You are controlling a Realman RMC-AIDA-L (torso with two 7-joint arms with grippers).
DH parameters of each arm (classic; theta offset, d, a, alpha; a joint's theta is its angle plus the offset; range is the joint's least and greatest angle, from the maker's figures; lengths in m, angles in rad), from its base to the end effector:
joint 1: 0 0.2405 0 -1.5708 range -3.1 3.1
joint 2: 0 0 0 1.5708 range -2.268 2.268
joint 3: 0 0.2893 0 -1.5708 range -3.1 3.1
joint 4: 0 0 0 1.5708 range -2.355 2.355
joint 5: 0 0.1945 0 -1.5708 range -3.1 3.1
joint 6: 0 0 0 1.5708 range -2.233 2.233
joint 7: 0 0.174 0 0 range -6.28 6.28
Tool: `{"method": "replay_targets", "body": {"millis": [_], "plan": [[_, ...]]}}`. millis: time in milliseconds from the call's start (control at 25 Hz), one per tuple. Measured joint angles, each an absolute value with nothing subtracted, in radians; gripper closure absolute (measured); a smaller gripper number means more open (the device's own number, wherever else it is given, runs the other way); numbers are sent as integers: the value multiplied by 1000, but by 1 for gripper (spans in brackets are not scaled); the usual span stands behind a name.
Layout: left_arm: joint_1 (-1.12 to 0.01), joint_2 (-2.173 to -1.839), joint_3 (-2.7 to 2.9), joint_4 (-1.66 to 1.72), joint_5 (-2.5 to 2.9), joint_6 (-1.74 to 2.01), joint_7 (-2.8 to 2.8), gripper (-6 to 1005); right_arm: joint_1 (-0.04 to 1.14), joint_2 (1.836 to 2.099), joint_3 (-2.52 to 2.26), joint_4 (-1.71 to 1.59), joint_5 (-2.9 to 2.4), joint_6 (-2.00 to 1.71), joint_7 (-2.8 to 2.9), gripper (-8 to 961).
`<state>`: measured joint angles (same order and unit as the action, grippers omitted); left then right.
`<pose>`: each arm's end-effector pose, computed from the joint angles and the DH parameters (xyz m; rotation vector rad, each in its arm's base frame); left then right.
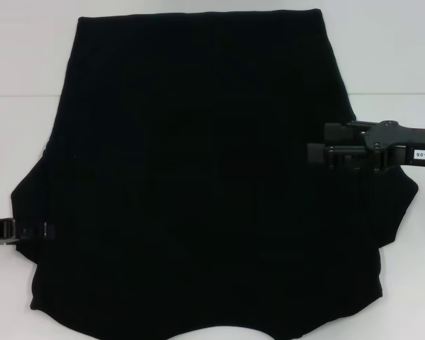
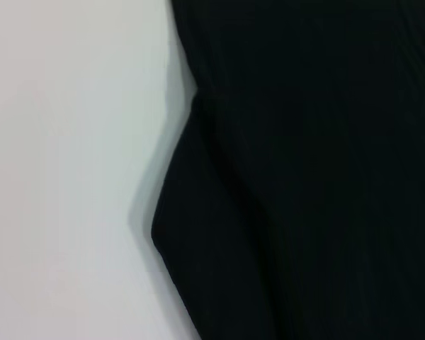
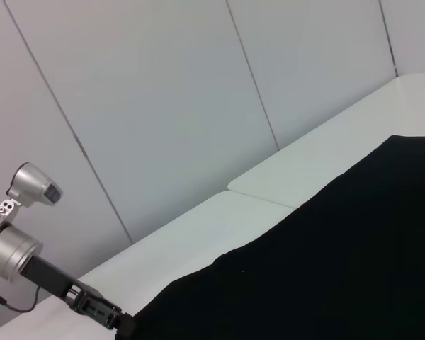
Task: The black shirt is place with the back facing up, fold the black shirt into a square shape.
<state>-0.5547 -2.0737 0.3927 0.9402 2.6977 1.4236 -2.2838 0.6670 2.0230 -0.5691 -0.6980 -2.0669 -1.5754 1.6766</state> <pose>-0.3733 0.3504 0.0229 -2.0161 -1.6657 -0.1132 0.2362 0.3919 -0.0019 -2.6581 0.8311 0.7391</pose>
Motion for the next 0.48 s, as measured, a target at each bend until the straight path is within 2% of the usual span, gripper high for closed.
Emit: {"method": "replay_targets", "body": {"millis": [40, 280, 480], "plan": [[-556, -2074, 396, 940, 2702, 1421, -2286, 99, 667, 2023, -569, -698, -2067, -1575, 1677, 71], [-562, -2073, 395, 946, 2709, 1413, -2298, 316, 666, 2023, -569, -698, -2056, -1575, 1677, 69], [-565, -2072, 395, 942, 2713, 1405, -2300, 425, 662, 2023, -569, -698, -2053, -1575, 1677, 69]]}}
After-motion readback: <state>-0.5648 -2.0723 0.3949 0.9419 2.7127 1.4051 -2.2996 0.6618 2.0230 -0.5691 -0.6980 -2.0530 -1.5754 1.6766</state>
